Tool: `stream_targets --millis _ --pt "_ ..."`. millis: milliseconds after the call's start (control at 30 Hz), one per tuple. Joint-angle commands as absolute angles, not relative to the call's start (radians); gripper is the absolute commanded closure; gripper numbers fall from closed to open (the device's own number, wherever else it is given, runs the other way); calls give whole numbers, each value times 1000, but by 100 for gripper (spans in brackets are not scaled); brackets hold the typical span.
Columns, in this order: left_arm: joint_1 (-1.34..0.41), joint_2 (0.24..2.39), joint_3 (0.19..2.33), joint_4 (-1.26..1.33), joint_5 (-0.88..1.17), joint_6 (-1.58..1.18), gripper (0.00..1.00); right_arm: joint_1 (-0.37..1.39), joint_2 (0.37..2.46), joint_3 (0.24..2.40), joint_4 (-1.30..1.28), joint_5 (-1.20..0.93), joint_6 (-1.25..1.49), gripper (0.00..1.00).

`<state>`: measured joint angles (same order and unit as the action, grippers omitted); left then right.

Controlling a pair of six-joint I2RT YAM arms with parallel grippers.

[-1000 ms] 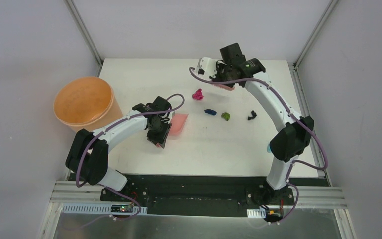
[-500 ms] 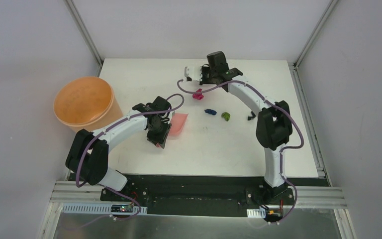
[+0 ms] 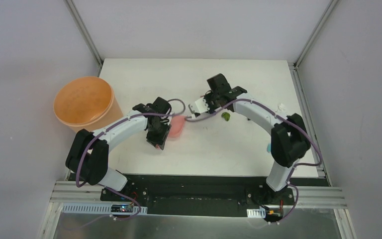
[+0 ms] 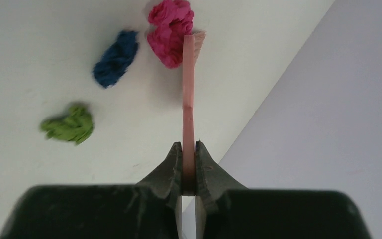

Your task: Sweep away the paper scraps from the table

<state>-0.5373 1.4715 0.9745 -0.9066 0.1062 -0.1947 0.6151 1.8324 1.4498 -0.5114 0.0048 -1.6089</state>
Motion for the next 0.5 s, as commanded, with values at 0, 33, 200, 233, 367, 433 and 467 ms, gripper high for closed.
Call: stream_targets --millis 0,33,200,233,367,433,467 --pt "-540 1457 982 -872 115 -199 98 697 1667 1344 -770 67 -1654 100" --pt "-540 1457 982 -871 116 -198 98 710 1634 1328 -806 72 -1637 100" --pt "-542 1456 975 -848 169 -180 98 758 1475 1216 -899 117 -1584 100" --pt "-543 1453 975 -839 180 -176 97 757 1446 1190 -893 130 -1579 100" --pt "-569 1413 1018 -851 148 -176 98 710 1362 1180 -802 135 -1444 100" --pt "-598 1396 1046 -883 120 -167 99 662 1355 1247 -788 108 -1326 100" --pt "-616 1391 1059 -897 112 -165 99 632 1356 1286 -790 96 -1260 100"
